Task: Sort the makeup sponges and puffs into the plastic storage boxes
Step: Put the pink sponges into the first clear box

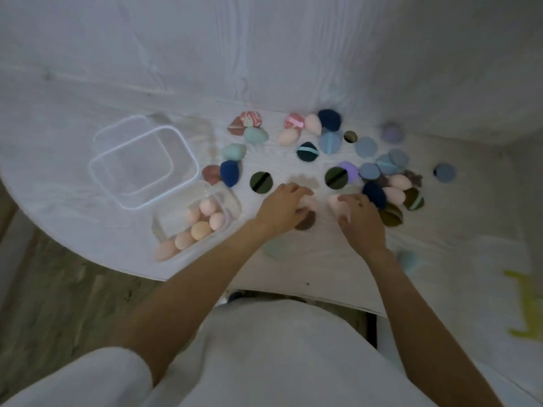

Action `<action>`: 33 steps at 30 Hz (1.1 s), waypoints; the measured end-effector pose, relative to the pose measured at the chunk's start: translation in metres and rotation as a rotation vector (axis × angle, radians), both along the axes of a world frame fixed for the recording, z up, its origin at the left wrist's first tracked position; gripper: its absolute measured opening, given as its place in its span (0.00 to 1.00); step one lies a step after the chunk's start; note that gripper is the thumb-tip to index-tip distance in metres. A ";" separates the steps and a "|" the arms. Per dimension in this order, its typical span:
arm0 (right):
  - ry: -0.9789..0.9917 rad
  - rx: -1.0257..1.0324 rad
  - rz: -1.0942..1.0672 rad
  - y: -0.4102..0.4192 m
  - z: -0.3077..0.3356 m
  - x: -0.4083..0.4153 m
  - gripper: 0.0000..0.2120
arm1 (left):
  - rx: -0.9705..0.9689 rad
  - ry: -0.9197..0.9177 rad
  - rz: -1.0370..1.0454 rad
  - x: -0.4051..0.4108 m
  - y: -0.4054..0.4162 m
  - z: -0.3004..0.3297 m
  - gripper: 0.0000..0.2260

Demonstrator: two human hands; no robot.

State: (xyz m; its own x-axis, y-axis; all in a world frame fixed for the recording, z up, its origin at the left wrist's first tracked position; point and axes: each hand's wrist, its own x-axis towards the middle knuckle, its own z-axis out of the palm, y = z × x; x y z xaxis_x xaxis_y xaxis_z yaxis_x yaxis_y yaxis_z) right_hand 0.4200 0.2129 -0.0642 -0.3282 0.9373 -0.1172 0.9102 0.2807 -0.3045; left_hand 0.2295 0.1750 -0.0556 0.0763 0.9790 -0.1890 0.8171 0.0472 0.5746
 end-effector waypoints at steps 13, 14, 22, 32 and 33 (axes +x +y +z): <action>0.289 -0.096 -0.093 0.008 -0.010 -0.020 0.12 | 0.094 -0.247 0.242 0.021 0.018 -0.006 0.13; 0.374 -0.107 -0.119 0.005 -0.006 -0.023 0.13 | 0.183 -0.342 0.286 0.015 0.009 0.002 0.12; 0.508 -0.080 0.080 -0.041 0.017 -0.071 0.13 | 0.427 -0.322 0.775 -0.085 -0.115 0.029 0.08; 0.517 -0.187 0.350 -0.072 0.022 -0.137 0.14 | 0.208 0.325 0.539 -0.170 -0.167 -0.001 0.08; 0.521 -0.191 0.358 -0.073 0.023 -0.140 0.14 | 0.191 0.376 0.513 -0.171 -0.167 -0.004 0.08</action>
